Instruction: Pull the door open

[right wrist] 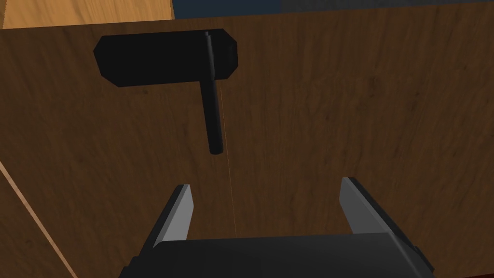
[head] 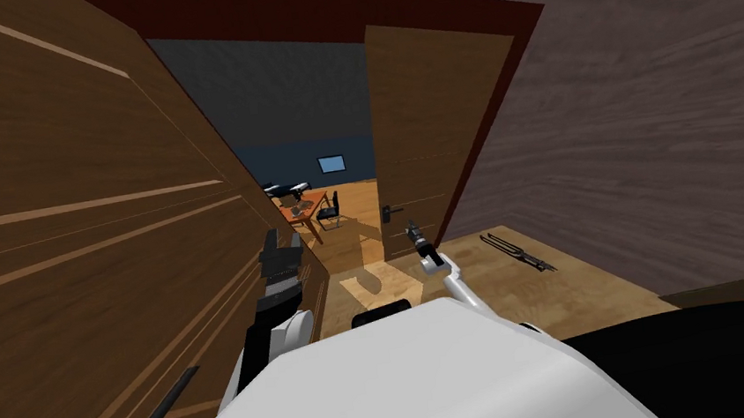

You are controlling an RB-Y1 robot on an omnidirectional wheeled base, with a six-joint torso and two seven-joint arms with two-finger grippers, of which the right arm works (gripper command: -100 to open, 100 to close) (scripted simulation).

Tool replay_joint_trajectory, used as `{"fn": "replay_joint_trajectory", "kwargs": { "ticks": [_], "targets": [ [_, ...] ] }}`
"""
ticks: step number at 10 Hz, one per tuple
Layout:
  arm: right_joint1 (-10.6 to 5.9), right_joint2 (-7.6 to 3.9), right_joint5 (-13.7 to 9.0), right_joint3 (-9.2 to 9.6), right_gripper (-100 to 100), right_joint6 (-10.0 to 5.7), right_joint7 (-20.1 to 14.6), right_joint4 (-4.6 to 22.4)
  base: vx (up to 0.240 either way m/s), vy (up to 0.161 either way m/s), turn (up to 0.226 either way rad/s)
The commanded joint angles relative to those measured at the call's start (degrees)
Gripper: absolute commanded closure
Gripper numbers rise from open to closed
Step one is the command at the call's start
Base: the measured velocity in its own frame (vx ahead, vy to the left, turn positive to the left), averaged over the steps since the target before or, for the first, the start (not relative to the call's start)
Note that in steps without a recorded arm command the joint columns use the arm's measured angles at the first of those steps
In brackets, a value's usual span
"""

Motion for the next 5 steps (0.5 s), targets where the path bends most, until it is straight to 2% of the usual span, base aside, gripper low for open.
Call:
{"fn": "replay_joint_trajectory", "kwargs": {
  "ticks": [1,3,5],
  "targets": [
    [-0.77,-0.49,0.00,-0.05,-100,0.18,-0.50,1.85,0.129,0.010,0.048],
    [-1.78,-0.95,0.06,-0.12,-100,0.45,-1.01,4.23,0.112,0.000,0.054],
    [-2.80,-1.41,0.13,-0.18,-100,0.74,-1.54,6.66,0.176,-0.022,0.069]
  ]
}}
